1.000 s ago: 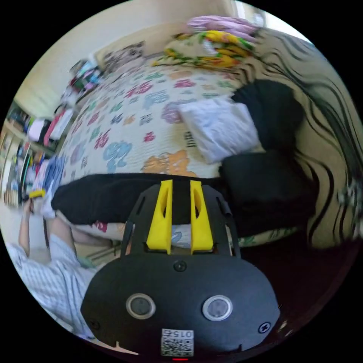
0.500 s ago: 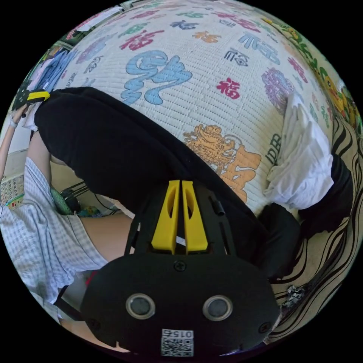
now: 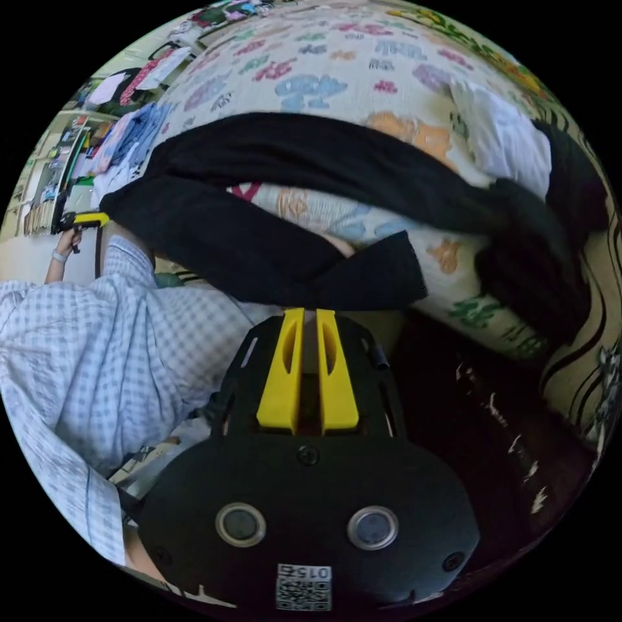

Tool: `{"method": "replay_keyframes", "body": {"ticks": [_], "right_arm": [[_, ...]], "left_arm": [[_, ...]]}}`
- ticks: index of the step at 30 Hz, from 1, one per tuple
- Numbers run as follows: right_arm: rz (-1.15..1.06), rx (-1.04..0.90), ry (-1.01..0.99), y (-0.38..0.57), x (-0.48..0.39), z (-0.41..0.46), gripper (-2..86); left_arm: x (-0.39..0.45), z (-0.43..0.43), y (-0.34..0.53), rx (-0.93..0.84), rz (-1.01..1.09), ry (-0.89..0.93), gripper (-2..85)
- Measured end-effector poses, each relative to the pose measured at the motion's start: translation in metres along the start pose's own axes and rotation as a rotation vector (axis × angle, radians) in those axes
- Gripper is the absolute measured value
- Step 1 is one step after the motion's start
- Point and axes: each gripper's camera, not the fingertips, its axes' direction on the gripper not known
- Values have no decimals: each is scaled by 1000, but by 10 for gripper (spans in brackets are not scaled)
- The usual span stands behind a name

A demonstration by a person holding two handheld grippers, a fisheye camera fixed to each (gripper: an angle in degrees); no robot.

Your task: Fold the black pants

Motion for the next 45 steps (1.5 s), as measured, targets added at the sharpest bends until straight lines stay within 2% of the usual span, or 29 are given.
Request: {"method": "replay_keyframes", "body": {"ticks": [3, 7, 10, 12, 16, 18, 21, 23, 26, 29, 33, 36, 40, 45], "right_arm": [[53, 98, 77, 3, -1, -21, 63], [21, 258, 159, -45, 12, -59, 77], [-31, 235, 195, -109, 26, -61, 92], [-72, 173, 216, -146, 31, -54, 104], [-128, 10, 283, -208, 40, -31, 119], [-132, -64, 297, -223, 45, -19, 120], [-147, -196, 278, -234, 49, 3, 116], [-167, -176, 302, -232, 43, 5, 106], [-221, -194, 266, -230, 33, 5, 36], [-248, -184, 334, -228, 22, 2, 4], [-197, -56, 331, -233, 23, -38, -4], [-169, 46, 336, -247, 22, -76, -5], [-154, 135, 413, -281, 16, -122, -5], [-131, 86, 427, -337, 16, -140, 0]], "left_arm": [[7, -2, 8, -45, -6, -78, 7], [-15, -49, -28, 214, -84, -167, 51], [-32, -60, -84, 297, -67, -230, 63], [-40, -52, -124, 244, -33, -255, 67], [-49, -7, -199, -25, 51, -315, 78], [-49, 8, -218, -87, 81, -367, 82], [-52, 25, -235, -133, 95, -313, 83], [-51, 34, -237, -149, 99, -307, 80], [-42, 37, -236, -147, 180, -352, 46], [-38, 33, -240, -171, 193, -362, 21], [-44, -12, -240, -8, 119, -406, 11], [-60, -52, -240, 91, 58, -330, 8], [-74, -88, -249, 174, 10, -436, 6], [-101, -116, -275, 239, -58, -428, 6]]}}
